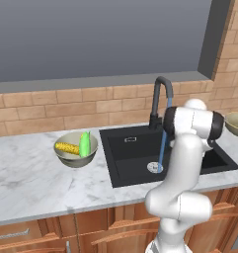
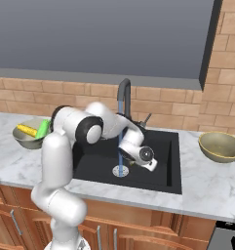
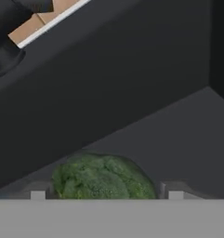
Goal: Pick the corns from the sink and place them in one bowl. Place the broccoli in the other bowl. Then turn off the sink faucet.
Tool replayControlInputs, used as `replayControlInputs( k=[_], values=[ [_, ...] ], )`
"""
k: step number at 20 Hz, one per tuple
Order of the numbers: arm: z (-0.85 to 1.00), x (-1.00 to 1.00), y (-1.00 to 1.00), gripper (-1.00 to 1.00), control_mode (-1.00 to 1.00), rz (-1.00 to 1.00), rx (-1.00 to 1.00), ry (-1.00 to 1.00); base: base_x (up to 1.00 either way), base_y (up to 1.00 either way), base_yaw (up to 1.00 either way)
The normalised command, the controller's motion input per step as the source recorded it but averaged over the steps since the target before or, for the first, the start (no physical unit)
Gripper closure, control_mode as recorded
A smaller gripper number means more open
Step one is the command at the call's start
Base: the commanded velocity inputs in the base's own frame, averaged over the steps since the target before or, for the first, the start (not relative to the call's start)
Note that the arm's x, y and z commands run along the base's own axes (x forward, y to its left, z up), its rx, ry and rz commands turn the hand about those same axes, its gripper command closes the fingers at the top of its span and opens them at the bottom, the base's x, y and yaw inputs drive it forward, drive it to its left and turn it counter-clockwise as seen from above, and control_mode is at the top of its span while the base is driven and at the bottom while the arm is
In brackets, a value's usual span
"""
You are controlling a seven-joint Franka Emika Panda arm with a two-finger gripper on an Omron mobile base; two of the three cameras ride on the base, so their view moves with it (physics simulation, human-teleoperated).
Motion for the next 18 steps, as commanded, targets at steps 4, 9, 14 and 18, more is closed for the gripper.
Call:
replayControlInputs(
  k=[4,9,14,18],
  values=[
    [0.82,-0.10,-0.06,1.00,-1.00,0.00,0.00,-0.18,0.00,0.00,0.00],
    [0.85,0.00,-0.35,1.00,-1.00,-0.01,0.00,-0.01,0.00,0.00,0.00],
    [0.72,0.02,-0.59,1.00,-1.00,-0.02,0.00,0.00,0.00,0.00,0.00],
    [0.55,0.00,-0.51,1.00,-1.00,-0.02,0.00,0.00,0.00,0.00,0.00]
  ],
)
